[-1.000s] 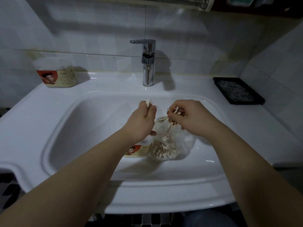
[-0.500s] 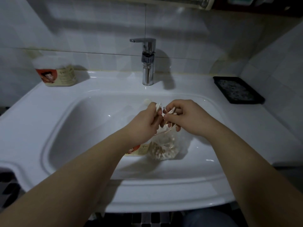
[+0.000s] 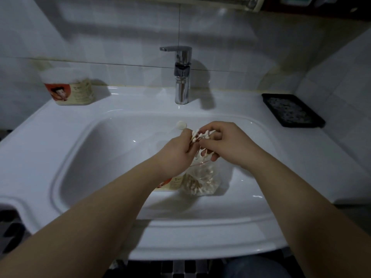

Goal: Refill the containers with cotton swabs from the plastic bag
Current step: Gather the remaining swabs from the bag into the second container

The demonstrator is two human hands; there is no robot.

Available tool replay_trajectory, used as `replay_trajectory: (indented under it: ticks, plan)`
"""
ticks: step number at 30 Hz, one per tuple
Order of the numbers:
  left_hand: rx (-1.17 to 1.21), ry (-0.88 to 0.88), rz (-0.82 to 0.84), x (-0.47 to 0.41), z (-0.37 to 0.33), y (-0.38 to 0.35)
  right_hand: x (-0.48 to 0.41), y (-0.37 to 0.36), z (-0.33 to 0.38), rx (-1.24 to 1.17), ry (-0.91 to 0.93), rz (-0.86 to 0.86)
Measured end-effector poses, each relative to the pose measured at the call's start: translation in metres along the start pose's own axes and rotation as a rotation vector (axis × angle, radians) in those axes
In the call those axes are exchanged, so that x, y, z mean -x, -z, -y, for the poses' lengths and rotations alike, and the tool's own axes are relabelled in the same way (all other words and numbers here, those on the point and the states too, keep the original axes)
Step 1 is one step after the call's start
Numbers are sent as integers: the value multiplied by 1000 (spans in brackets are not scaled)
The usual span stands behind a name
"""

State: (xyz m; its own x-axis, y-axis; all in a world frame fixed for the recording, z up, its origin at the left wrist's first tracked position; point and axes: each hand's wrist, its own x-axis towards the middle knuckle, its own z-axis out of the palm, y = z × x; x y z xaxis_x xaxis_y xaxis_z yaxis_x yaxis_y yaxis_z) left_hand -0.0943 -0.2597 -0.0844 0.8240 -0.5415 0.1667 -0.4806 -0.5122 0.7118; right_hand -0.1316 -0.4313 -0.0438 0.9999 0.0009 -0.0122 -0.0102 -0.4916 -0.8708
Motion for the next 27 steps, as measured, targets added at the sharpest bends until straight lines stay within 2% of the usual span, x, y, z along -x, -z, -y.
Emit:
replay_trajectory:
  ticks: [4,10,14,18,22,25,27]
  plan:
    - [-57,25,-57,-1,2,0,-1,0,2,-91,-38,3]
    - [-58,133,-126,-3,3,3,-1,4,1,-90,-66,-24]
    - [137,166,-173,-2,-5,3,-1,5,3,-199,-28,-104]
    - [414,204,-75,1,-15,3,-5,2,3,-231,11,-198]
    - [741,233,7,4,-22,5,-6,-2,2,-179,58,-215]
    - [797,264,31,5,-20,7,-6,-4,3,-232,65,-231]
    - [787,267,47,4,-17,8,-7,-2,5,-321,67,-309]
